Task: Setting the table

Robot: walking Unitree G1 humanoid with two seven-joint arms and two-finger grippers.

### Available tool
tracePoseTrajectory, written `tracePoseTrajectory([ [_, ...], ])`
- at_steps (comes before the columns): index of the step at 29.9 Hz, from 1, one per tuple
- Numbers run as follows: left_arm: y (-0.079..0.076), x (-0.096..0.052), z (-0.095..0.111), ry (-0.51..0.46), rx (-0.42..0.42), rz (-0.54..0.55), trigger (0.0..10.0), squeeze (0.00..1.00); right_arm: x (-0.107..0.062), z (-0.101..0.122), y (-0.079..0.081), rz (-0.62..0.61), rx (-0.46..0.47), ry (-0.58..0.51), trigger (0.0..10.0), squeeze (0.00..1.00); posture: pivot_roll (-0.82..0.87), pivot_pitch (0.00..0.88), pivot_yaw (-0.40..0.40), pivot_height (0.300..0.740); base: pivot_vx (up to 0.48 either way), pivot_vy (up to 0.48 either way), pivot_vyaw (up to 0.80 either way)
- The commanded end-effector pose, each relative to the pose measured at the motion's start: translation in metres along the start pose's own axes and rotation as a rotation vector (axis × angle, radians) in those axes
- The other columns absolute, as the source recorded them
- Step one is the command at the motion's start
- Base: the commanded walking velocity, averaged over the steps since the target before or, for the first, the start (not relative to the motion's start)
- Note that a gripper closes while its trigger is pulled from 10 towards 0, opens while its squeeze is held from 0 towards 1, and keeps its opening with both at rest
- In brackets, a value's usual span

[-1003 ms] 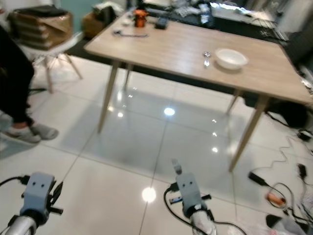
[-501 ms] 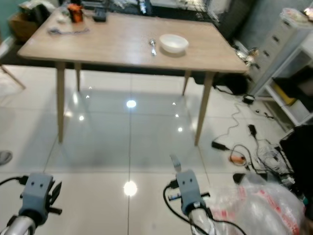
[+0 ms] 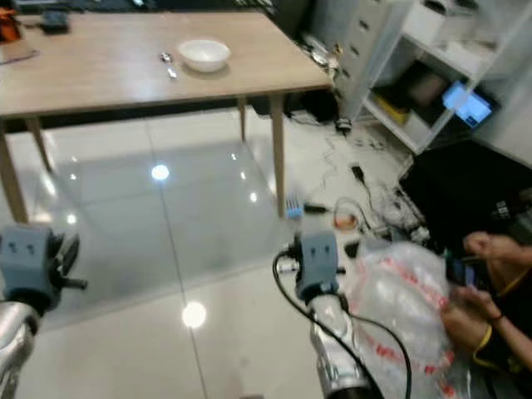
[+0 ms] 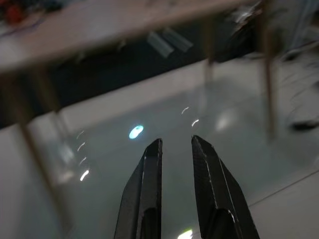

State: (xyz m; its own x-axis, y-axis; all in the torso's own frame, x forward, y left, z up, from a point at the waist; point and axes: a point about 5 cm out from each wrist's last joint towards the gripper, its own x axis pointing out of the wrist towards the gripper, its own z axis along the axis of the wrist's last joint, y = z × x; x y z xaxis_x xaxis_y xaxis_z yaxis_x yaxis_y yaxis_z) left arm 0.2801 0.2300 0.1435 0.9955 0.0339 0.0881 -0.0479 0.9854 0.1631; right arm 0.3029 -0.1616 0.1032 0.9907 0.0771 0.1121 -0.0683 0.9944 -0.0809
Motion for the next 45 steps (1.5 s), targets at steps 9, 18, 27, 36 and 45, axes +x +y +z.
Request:
tracePoseTrajectory([
  [9, -0.005, 0.011, 0.028, -0.073, 0.038, 0.079, 10.0, 0.00, 0.020, 0.059, 0.025, 0.104, 0.134, -0.189, 10.0, 0.00, 0.02, 0.058, 0.032, 0.740, 0.405, 0.000, 0.00],
  [18, -0.005, 0.010, 0.030, -0.047, 0.037, 0.090, 10.0, 0.00, 0.018, 0.064, 0.032, 0.134, 0.155, -0.172, 10.0, 0.00, 0.03, 0.057, 0.034, 0.740, 0.480, 0.000, 0.00],
  [27, -0.007, 0.010, 0.031, -0.038, 0.038, 0.083, 10.0, 0.00, 0.017, 0.061, 0.028, 0.114, 0.141, -0.142, 10.0, 0.00, 0.03, 0.052, 0.036, 0.740, 0.480, 0.000, 0.00],
  [36, -0.008, 0.008, 0.030, -0.033, 0.038, 0.078, 10.0, 0.00, 0.018, 0.055, 0.017, 0.072, 0.142, -0.103, 10.0, 0.00, 0.03, 0.049, 0.035, 0.740, 0.480, 0.000, -0.27],
  [45, -0.009, 0.006, 0.029, -0.025, 0.038, 0.073, 10.0, 0.00, 0.017, 0.056, 0.017, 0.076, 0.126, -0.101, 10.0, 0.00, 0.03, 0.049, 0.033, 0.740, 0.480, 0.000, -0.53],
])
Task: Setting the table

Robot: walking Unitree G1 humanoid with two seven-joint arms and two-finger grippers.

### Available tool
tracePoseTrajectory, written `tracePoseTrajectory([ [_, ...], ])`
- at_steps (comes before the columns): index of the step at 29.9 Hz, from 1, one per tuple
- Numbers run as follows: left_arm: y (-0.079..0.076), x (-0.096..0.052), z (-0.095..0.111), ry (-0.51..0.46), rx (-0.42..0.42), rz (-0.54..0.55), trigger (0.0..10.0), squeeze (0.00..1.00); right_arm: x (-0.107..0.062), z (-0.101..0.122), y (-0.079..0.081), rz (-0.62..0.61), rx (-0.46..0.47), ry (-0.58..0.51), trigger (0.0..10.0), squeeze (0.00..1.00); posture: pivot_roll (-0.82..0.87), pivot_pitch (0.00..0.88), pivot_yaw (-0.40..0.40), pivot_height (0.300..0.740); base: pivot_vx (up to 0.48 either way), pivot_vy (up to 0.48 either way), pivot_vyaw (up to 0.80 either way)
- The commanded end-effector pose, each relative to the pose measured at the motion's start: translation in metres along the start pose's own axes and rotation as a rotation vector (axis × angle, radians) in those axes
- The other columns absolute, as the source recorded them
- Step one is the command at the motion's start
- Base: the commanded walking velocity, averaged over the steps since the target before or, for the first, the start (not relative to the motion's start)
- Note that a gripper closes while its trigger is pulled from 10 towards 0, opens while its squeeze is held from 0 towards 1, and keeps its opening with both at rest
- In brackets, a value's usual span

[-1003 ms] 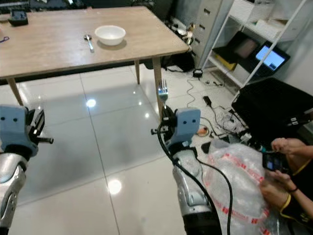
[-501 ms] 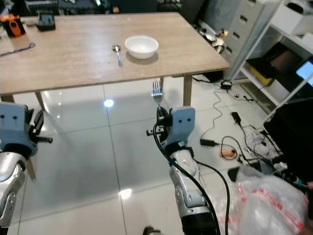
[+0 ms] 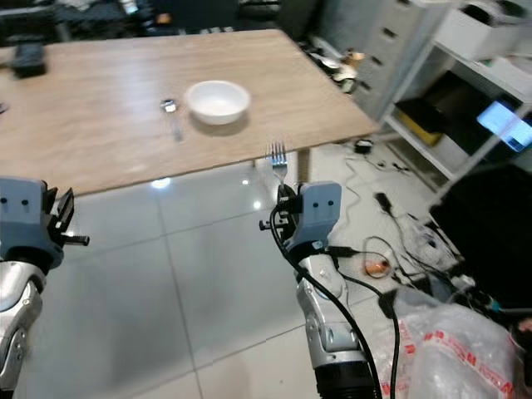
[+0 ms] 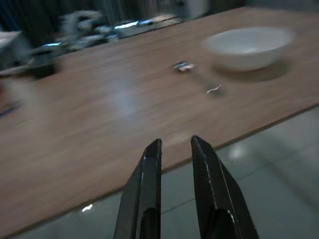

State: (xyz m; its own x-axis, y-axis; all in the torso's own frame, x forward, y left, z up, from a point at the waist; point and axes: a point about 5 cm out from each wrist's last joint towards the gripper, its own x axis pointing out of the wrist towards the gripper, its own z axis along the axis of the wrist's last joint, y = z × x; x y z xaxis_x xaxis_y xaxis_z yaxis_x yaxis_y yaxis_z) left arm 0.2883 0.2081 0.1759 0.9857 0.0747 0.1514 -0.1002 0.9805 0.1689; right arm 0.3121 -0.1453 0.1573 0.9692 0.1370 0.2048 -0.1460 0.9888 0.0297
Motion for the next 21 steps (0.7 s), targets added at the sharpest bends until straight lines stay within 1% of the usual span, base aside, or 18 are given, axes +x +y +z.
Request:
tracePoseTrajectory([
  [1, 0.008, -0.004, -0.006, 0.031, 0.027, 0.020, 10.0, 0.00, 0.002, 0.002, 0.007, 0.020, 0.002, -0.005, 10.0, 0.00, 0.03, 0.049, 0.033, 0.740, 0.480, 0.000, 0.00],
  [7, 0.007, -0.005, -0.006, 0.031, 0.030, 0.018, 10.0, 0.00, 0.004, 0.006, 0.013, 0.070, -0.004, -0.013, 10.0, 0.00, 0.03, 0.048, 0.033, 0.740, 0.480, 0.000, 0.00],
  [11, 0.007, -0.004, -0.006, 0.027, 0.037, 0.017, 10.0, 0.00, 0.005, 0.011, 0.024, 0.146, 0.001, -0.030, 10.0, 0.00, 0.03, 0.049, 0.033, 0.740, 0.480, 0.000, 0.00],
  [15, 0.007, -0.005, -0.005, 0.025, 0.043, 0.018, 10.0, 0.00, 0.007, 0.014, 0.030, 0.169, 0.005, -0.042, 10.0, 0.00, 0.04, 0.050, 0.031, 0.740, 0.480, 0.000, 0.00],
  [20, 0.008, -0.007, -0.004, 0.020, 0.057, 0.018, 10.0, 0.00, 0.009, 0.019, 0.036, 0.201, 0.032, -0.061, 10.0, 0.00, 0.05, 0.053, 0.032, 0.740, 0.480, 0.000, 0.00],
  [21, 0.007, -0.007, -0.004, 0.019, 0.060, 0.015, 10.0, 0.00, 0.010, 0.021, 0.037, 0.208, 0.038, -0.065, 10.0, 0.00, 0.05, 0.053, 0.033, 0.740, 0.480, 0.000, 0.42],
])
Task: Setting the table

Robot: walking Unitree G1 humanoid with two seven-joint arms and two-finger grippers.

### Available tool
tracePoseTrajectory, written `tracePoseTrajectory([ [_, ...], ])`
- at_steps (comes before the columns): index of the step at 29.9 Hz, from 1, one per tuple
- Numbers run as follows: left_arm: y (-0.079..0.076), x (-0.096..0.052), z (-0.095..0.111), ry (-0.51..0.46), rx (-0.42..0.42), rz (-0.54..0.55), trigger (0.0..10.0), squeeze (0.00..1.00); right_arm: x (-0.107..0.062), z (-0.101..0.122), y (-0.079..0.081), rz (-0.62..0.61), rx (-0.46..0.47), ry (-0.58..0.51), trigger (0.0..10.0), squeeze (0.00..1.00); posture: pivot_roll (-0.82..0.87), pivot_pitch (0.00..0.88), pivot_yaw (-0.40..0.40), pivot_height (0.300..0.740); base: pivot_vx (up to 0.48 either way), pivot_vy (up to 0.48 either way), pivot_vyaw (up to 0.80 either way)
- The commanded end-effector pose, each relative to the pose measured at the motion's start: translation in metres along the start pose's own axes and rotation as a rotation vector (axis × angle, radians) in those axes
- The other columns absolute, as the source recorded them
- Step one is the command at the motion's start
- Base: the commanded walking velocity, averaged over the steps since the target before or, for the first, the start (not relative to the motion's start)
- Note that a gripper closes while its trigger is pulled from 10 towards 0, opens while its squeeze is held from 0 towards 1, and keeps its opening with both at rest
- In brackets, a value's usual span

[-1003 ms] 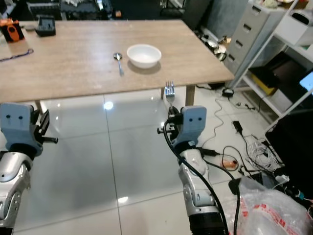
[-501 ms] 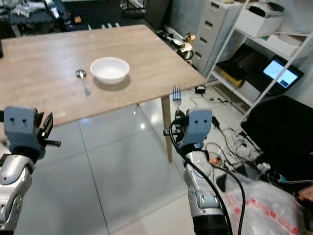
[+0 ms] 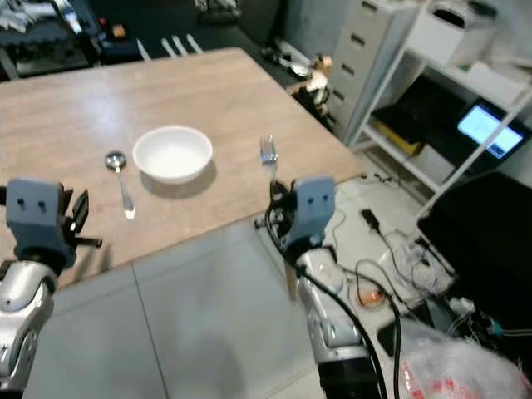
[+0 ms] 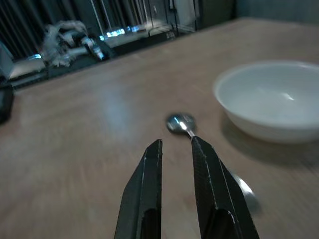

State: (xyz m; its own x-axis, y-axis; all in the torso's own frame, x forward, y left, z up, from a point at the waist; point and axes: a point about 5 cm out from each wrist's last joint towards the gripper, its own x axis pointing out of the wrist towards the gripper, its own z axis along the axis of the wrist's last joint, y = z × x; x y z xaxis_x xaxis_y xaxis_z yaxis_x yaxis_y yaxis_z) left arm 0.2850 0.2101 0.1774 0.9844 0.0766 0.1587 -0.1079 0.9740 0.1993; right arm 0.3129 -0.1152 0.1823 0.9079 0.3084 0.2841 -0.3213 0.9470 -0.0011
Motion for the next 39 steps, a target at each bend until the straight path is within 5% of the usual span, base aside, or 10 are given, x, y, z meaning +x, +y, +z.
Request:
tracePoseTrajectory([
  [1, 0.005, -0.004, -0.006, 0.026, 0.029, 0.011, 10.0, 0.00, 0.000, -0.002, 0.006, 0.025, 0.025, 0.011, 10.0, 0.00, 0.05, 0.053, 0.033, 0.740, 0.480, 0.000, 0.42],
  [11, 0.003, -0.003, -0.004, 0.018, 0.044, 0.004, 10.0, 0.00, 0.003, 0.002, 0.008, 0.035, 0.057, -0.005, 10.0, 0.00, 0.05, 0.053, 0.039, 0.740, 0.454, 0.000, 0.76],
  [27, -0.007, -0.009, -0.006, 0.048, 0.020, -0.066, 10.0, 0.00, 0.003, 0.003, -0.002, 0.010, 0.080, 0.021, 10.0, 0.00, 0.05, 0.063, 0.039, 0.740, 0.000, 0.000, 0.00],
  [34, -0.010, -0.012, -0.008, 0.081, 0.017, -0.128, 10.0, 0.00, 0.002, 0.007, 0.000, 0.068, 0.023, 0.027, 10.0, 0.00, 0.05, 0.069, 0.034, 0.740, 0.000, 0.000, 0.00],
  [39, -0.018, -0.016, -0.002, 0.100, -0.001, -0.292, 10.0, 0.00, 0.005, 0.012, -0.014, 0.026, -0.081, 0.038, 10.0, 0.00, 0.05, 0.072, 0.030, 0.740, 0.000, 0.000, 0.00],
])
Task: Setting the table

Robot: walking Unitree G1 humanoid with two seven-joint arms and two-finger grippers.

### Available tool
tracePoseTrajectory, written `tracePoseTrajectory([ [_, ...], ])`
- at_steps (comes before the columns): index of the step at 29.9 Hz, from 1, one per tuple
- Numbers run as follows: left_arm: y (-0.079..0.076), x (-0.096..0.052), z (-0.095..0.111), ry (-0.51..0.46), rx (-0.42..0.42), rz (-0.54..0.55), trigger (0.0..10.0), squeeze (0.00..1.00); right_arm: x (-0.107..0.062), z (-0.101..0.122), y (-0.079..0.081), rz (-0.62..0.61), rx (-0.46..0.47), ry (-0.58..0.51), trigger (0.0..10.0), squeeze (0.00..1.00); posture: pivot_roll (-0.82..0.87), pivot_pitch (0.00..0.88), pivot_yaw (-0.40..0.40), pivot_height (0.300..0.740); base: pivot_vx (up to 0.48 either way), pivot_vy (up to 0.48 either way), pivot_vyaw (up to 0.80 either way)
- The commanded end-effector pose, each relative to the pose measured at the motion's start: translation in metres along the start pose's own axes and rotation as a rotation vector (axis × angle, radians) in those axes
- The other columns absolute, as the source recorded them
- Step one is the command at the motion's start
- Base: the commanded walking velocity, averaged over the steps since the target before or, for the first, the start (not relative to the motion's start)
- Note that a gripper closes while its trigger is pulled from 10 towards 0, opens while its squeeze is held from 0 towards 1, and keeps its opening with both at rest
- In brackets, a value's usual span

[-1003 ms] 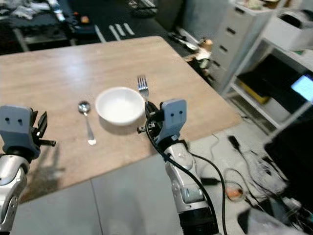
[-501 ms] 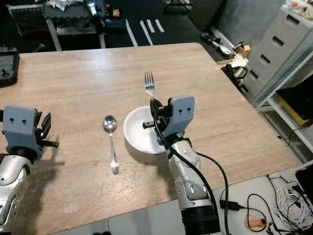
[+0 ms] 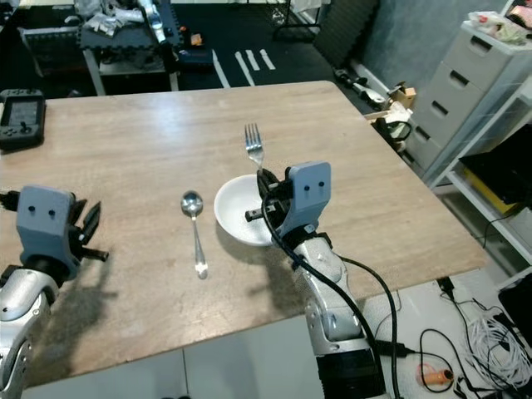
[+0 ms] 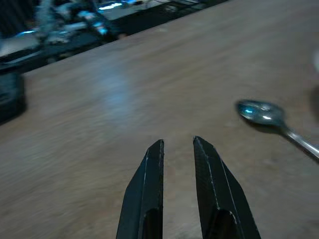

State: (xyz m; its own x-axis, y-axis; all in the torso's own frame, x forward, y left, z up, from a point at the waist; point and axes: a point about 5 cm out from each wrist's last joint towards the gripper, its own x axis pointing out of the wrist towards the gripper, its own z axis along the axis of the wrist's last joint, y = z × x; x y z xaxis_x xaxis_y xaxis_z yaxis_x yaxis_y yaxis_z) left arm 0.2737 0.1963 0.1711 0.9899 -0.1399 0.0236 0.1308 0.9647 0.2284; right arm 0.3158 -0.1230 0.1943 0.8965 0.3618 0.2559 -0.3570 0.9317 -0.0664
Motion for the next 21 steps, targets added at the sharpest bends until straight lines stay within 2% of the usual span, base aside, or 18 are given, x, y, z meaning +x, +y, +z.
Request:
tracePoseTrajectory([
  [1, -0.006, -0.002, 0.001, 0.010, -0.006, -0.061, 10.0, 0.00, 0.001, 0.000, -0.009, -0.040, -0.034, 0.018, 10.0, 0.00, 0.05, 0.072, 0.030, 0.740, 0.000, 0.000, 0.00],
  [2, -0.006, -0.002, 0.001, 0.010, -0.006, -0.061, 10.0, 0.00, 0.001, 0.000, -0.009, -0.040, -0.034, 0.018, 10.0, 0.00, 0.05, 0.072, 0.030, 0.740, 0.000, 0.000, 0.00],
  [3, -0.007, -0.001, 0.004, 0.001, -0.005, -0.074, 10.0, 0.00, 0.002, -0.001, -0.018, -0.075, -0.069, 0.036, 10.0, 0.00, 0.05, 0.072, 0.030, 0.740, 0.000, 0.000, 0.00],
  [8, -0.012, -0.001, 0.019, -0.028, -0.039, -0.144, 10.0, 0.00, 0.004, -0.003, -0.037, -0.138, -0.136, 0.081, 10.0, 0.00, 0.05, 0.076, 0.029, 0.740, 0.000, 0.000, 0.00],
  [11, -0.013, -0.002, 0.023, -0.033, -0.034, -0.174, 10.0, 0.00, 0.004, -0.003, -0.041, -0.140, -0.148, 0.090, 10.0, 0.00, 0.05, 0.076, 0.029, 0.740, 0.000, 0.000, 0.00],
  [14, -0.012, -0.002, 0.028, -0.037, -0.018, -0.195, 10.0, 0.00, 0.003, -0.011, -0.055, -0.181, -0.199, 0.169, 10.0, 0.00, 0.06, 0.078, 0.032, 0.740, 0.000, 0.000, 0.00],
  [18, -0.011, -0.002, 0.029, -0.038, -0.018, -0.195, 10.0, 0.00, 0.005, -0.021, -0.074, -0.223, -0.216, 0.241, 10.0, 0.00, 0.06, 0.079, 0.035, 0.740, 0.000, 0.000, 0.00],
  [20, -0.011, -0.003, 0.030, -0.038, -0.018, -0.197, 10.0, 0.00, 0.006, -0.022, -0.076, -0.219, -0.216, 0.248, 10.0, 0.00, 0.07, 0.079, 0.037, 0.740, 0.000, 0.000, 0.00],
  [21, -0.012, -0.005, 0.034, -0.037, -0.024, -0.216, 10.0, 0.00, 0.013, -0.024, -0.080, -0.187, -0.243, 0.273, 10.0, 0.00, 0.08, 0.085, 0.038, 0.740, 0.000, 0.000, 0.00],
])
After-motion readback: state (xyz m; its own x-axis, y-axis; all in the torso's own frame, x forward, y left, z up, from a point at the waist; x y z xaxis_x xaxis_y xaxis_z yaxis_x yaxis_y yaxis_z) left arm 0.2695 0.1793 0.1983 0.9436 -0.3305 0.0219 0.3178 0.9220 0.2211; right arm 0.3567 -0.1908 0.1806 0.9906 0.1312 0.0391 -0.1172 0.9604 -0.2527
